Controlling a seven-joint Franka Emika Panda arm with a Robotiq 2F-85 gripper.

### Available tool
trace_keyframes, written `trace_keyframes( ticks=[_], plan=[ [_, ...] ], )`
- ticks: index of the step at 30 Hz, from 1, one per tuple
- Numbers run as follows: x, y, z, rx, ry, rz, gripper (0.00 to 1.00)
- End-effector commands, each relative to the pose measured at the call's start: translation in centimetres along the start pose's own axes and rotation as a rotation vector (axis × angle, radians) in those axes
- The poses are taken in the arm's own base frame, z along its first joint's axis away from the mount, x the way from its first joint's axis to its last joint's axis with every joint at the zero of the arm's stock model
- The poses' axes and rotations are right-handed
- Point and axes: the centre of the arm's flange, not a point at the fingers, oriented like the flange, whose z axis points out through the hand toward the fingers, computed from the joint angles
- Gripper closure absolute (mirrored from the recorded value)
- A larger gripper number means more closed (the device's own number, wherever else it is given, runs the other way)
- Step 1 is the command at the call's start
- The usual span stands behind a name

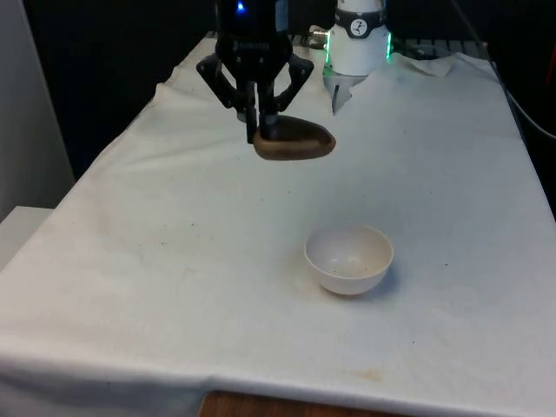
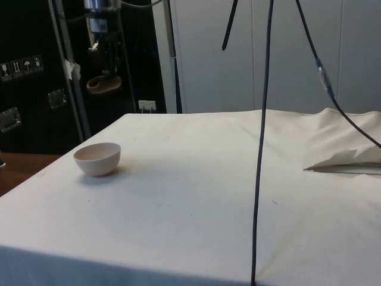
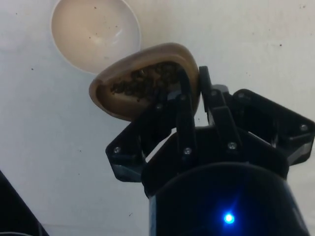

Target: Pour the coffee beans from the cup into the bowl.

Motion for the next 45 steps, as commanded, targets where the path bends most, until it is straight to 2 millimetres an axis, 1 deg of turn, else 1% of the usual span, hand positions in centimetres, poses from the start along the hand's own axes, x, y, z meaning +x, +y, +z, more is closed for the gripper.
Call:
trace_keyframes(
  ticks=[1,2,3,9,13,17,18,20,21,25,30,36,38,40,42,45],
  plan=[
    [0.0,-0.4,-0.1,-0.009,0.006,0.0,1.0],
    [0.0,-0.2,0.1,-0.003,-0.002,-0.001,1.0],
    [0.0,-0.7,0.0,-0.015,0.002,-0.001,1.0],
    [0.1,-1.9,0.6,-0.044,-0.014,-0.016,1.0],
    [0.0,-2.4,0.7,-0.047,-0.023,-0.023,1.0],
    [0.1,-3.8,1.1,-0.086,-0.029,-0.029,1.0],
    [0.1,-3.8,1.1,-0.086,-0.029,-0.029,1.0],
    [0.0,-4.6,1.2,-0.106,-0.034,-0.033,1.0],
    [0.0,-4.4,1.2,-0.096,-0.037,-0.034,1.0],
    [0.0,-5.7,1.4,-0.143,-0.04,-0.038,1.0],
    [0.0,-6.2,1.5,-0.168,-0.043,-0.045,1.0],
    [0.0,-7.5,1.5,-0.229,-0.047,-0.054,1.0],
    [0.0,-7.5,1.7,-0.23,-0.044,-0.057,1.0],
    [-0.1,-8.2,1.7,-0.259,-0.049,-0.061,1.0],
    [-0.1,-8.3,1.8,-0.267,-0.05,-0.062,1.0],
    [-0.1,-9.0,1.9,-0.299,-0.05,-0.071,1.0]
  ],
)
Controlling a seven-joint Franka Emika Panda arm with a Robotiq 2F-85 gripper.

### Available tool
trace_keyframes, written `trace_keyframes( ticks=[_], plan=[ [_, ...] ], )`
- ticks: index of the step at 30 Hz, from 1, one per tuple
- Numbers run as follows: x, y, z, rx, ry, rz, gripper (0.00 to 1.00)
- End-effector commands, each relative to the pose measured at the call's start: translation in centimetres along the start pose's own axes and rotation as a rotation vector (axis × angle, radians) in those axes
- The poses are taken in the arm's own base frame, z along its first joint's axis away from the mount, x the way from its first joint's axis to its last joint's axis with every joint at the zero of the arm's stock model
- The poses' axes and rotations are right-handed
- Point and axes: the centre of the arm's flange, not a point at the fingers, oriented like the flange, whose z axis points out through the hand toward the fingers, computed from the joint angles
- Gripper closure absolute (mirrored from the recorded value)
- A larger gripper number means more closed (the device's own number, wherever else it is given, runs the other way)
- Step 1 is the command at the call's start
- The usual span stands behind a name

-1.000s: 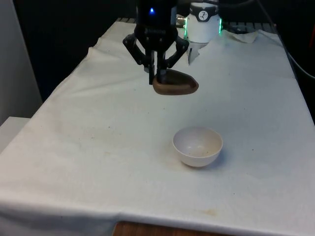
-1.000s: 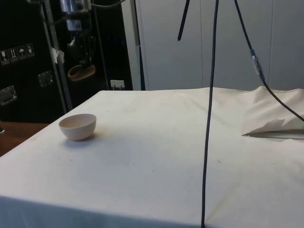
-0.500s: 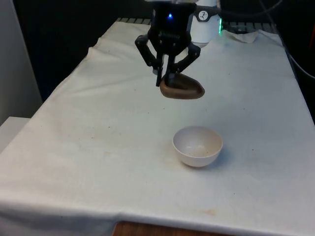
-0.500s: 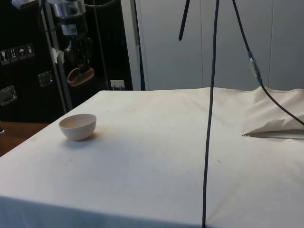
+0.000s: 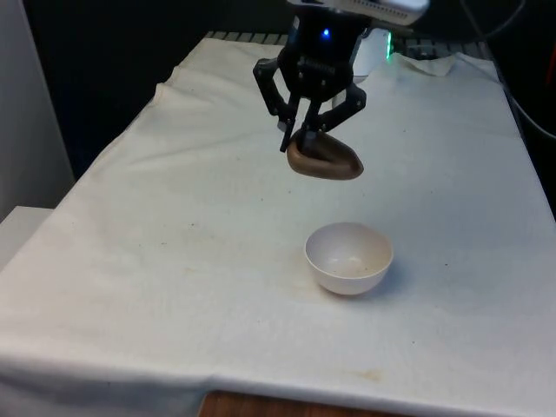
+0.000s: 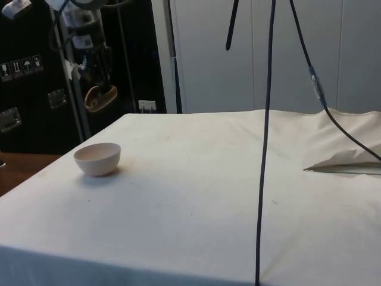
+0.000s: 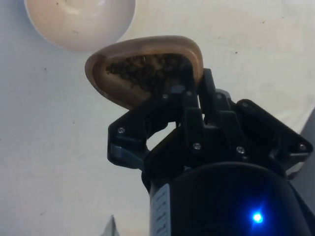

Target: Pour the coffee beans from the cup into the bowl.

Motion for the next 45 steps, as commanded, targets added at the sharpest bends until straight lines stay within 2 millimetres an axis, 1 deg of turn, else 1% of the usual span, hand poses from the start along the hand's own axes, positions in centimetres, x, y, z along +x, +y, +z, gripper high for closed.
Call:
trace_keyframes(
  ticks=[1,2,5,12,17,18,20,22,25,26,34,35,41,45],
  plan=[
    [-0.1,-0.4,-0.1,-0.019,-0.007,-0.003,1.0],
    [0.0,-0.1,0.0,-0.008,0.0,-0.002,1.0],
    [-0.1,-1.0,-0.2,-0.051,-0.009,-0.009,1.0],
    [-0.1,-1.8,-0.2,-0.095,-0.009,-0.019,1.0],
    [-0.1,-3.0,-0.1,-0.142,-0.007,-0.033,1.0],
    [-0.1,-2.7,-0.1,-0.134,0.002,-0.032,1.0],
    [-0.1,-3.6,-0.1,-0.165,-0.004,-0.037,1.0],
    [0.0,-3.8,-0.1,-0.179,-0.003,-0.039,1.0],
    [0.0,-4.7,0.1,-0.207,0.003,-0.047,1.0],
    [0.0,-4.6,0.0,-0.201,0.014,-0.048,1.0],
    [0.1,-6.4,0.2,-0.28,0.007,-0.063,1.0],
    [0.1,-6.2,0.2,-0.268,0.015,-0.062,1.0],
    [0.2,-7.3,0.3,-0.333,0.007,-0.076,1.0],
    [0.2,-7.6,0.4,-0.356,0.007,-0.083,1.0]
  ],
)
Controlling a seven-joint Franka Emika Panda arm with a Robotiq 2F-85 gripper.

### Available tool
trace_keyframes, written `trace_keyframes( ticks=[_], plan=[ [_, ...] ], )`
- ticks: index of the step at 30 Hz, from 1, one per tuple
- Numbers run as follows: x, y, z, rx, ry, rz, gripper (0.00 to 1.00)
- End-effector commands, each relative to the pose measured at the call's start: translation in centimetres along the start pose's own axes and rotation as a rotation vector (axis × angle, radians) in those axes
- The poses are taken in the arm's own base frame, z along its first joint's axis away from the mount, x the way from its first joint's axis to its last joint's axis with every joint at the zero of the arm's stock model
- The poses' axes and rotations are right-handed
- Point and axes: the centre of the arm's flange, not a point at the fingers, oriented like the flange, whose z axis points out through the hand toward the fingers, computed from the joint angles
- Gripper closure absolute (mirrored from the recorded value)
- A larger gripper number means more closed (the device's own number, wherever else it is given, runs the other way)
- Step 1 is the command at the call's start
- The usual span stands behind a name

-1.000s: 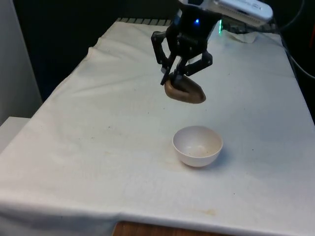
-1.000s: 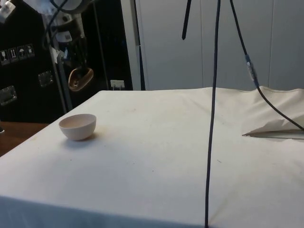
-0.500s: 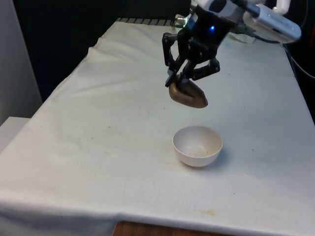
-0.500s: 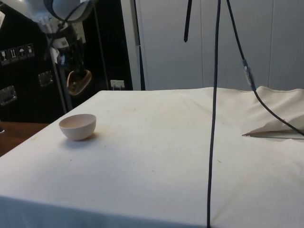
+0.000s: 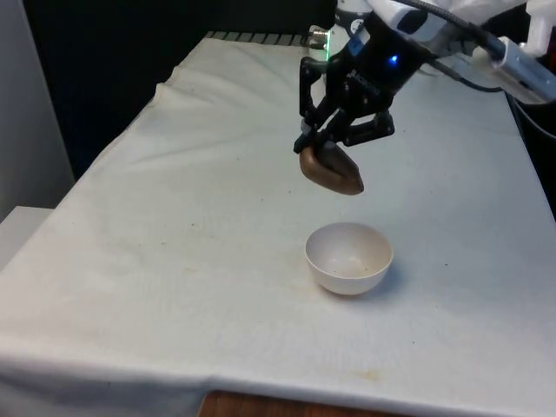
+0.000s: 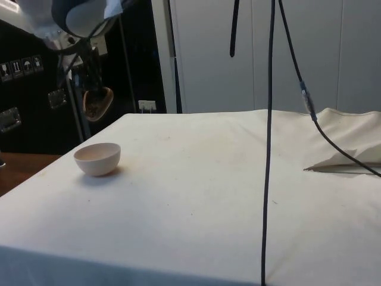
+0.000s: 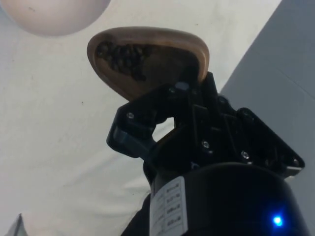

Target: Pour the coffee beans from the cup into the bowl.

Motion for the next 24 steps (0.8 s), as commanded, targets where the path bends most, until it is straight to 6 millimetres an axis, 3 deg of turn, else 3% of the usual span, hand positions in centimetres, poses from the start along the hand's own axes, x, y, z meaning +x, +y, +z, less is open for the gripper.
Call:
trace_keyframes(
  ticks=[1,24],
  plan=[
    [0.0,-0.2,0.0,-0.017,-0.008,-0.004,1.0],
    [1.0,-2.2,1.1,-0.181,0.01,-0.067,1.0]
  ],
)
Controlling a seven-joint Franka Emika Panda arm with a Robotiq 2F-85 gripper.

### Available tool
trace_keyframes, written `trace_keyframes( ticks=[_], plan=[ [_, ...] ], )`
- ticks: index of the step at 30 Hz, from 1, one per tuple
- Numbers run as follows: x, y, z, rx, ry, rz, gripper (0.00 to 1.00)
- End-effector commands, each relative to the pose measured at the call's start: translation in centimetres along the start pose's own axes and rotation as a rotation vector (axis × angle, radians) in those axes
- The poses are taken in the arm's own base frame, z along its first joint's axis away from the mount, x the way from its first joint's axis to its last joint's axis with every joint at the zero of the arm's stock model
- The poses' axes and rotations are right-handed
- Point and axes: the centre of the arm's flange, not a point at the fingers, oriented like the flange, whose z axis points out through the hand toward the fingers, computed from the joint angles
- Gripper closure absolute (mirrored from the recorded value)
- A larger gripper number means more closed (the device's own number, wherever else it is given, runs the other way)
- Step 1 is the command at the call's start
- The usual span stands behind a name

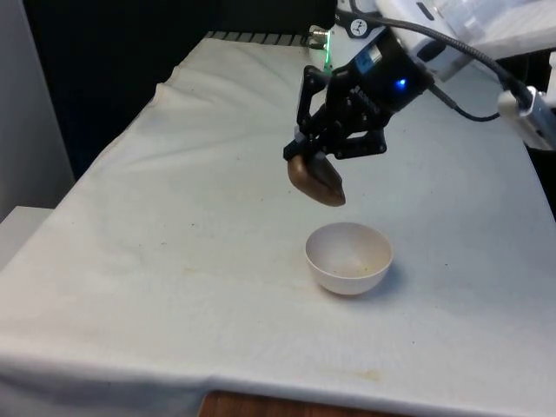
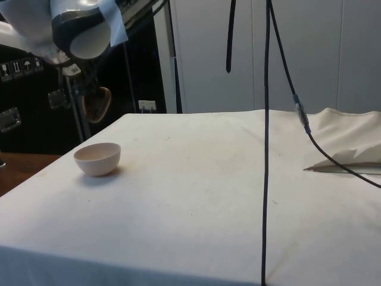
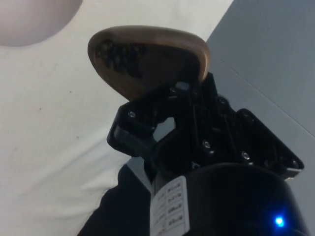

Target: Pour the coffee beans from the cup into the bowl.

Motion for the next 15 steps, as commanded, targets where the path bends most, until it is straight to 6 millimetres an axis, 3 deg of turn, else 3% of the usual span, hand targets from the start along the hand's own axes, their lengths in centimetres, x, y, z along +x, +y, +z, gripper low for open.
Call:
trace_keyframes(
  ticks=[1,15],
  plan=[
    [0.0,-0.2,0.0,-0.017,-0.011,-0.007,1.0],
    [-0.2,-1.6,-0.7,-0.122,-0.019,-0.044,1.0]
  ],
)
